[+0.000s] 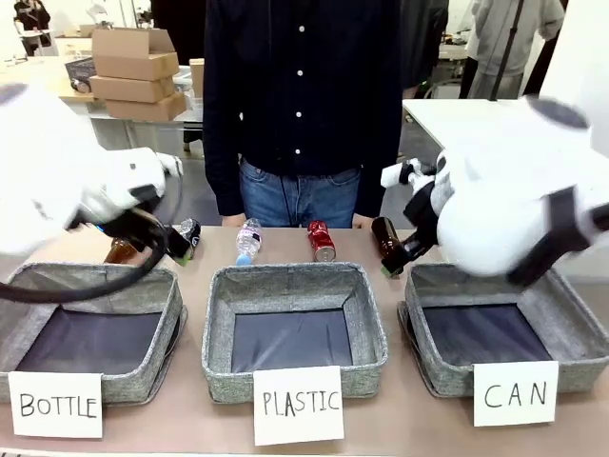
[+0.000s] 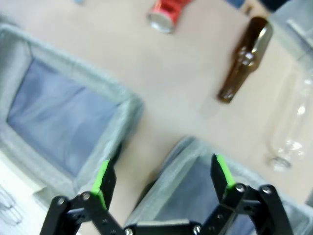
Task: Sort the can waste into the basket.
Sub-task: Pick up the can waste from the table and place it in the right Fabric basket.
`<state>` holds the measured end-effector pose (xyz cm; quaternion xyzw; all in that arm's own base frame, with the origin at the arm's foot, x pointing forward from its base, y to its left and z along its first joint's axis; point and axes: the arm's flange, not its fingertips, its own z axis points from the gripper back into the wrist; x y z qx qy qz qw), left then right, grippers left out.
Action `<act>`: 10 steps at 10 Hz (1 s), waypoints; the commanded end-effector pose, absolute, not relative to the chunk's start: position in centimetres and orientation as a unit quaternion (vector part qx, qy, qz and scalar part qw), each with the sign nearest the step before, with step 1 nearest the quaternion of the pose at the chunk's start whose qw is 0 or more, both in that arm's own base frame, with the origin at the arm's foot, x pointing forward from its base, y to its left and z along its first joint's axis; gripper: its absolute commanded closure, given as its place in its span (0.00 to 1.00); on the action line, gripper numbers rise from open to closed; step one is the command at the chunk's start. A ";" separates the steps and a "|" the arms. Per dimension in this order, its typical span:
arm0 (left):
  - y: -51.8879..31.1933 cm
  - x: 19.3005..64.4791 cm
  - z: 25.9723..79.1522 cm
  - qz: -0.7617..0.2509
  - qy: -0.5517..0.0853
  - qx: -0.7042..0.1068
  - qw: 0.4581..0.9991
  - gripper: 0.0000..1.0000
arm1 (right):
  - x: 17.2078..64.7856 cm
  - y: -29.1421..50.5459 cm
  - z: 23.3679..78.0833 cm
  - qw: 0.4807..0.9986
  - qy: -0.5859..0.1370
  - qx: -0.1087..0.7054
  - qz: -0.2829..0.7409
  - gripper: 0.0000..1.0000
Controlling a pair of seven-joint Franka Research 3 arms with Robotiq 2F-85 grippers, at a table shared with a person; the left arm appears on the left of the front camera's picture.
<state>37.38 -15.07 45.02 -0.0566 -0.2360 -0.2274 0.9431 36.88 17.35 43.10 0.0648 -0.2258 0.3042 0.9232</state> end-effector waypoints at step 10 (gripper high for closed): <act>-6.4 29.0 53.4 -0.241 -0.156 -0.491 0.822 0.00 | 27.7 5.5 55.1 0.773 -0.293 0.554 0.099 0.00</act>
